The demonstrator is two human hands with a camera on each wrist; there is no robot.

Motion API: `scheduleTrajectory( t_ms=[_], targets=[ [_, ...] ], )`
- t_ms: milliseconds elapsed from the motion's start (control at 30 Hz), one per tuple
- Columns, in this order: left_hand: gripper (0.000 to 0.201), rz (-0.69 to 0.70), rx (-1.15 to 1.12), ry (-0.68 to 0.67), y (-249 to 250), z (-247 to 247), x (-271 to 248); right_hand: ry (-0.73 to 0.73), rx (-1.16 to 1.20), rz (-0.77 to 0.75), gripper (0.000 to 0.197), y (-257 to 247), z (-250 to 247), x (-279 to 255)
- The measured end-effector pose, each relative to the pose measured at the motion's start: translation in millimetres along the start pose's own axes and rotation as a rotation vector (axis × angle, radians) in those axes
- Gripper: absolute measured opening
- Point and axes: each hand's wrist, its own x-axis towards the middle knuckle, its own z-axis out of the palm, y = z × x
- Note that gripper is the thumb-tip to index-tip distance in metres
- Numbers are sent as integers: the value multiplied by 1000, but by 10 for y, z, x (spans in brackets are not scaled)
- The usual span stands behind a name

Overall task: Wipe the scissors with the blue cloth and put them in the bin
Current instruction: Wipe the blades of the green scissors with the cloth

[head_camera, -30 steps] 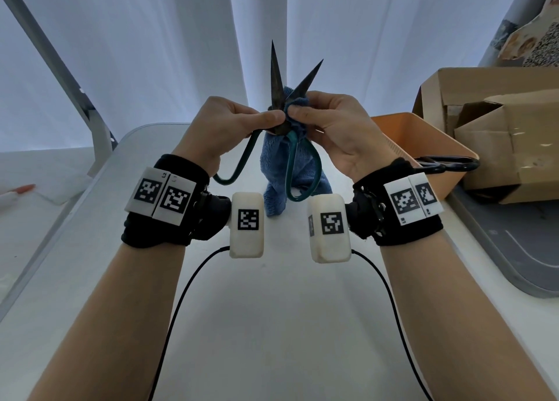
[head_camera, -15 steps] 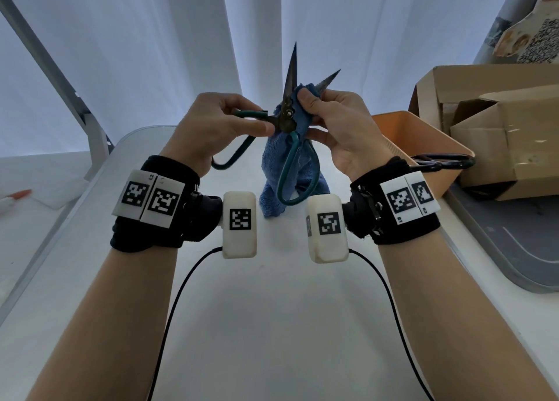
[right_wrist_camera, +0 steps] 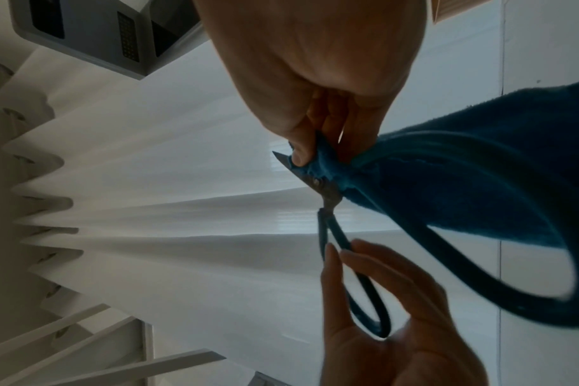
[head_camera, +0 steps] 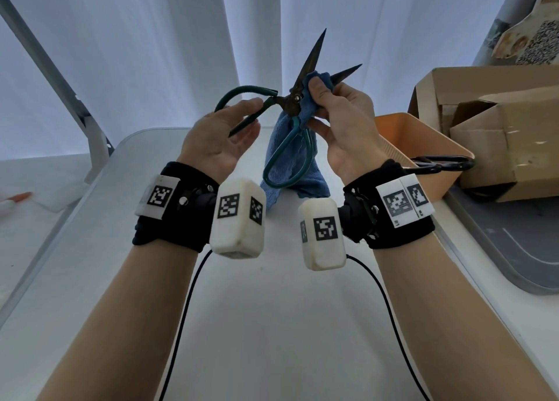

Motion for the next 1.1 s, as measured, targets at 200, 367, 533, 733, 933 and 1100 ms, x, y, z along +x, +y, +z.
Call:
scheduleTrajectory(
  t_ms=[200, 367, 533, 733, 933, 1100],
  targets=[
    [20, -158, -227, -154, -75, 103, -25, 7, 102, -9, 3, 4, -18, 16],
    [20, -25, 77, -149, -161, 234, -97, -39, 101, -15, 12, 55, 48, -19],
    [19, 121, 346, -97, -155, 208, -111, -50, 132, 14, 16, 52, 64, -50],
    [32, 250, 645, -55, -149, 256, -149, -108, 215, 47, 8, 44, 86, -67],
    [38, 248, 495, -117, -197, 319, -176, -127, 244, 42, 16, 75, 109, -78],
    [36, 293, 409, -69, -178, 320, -180, -150, 245, 81, 41, 79, 76, -57]
  ],
)
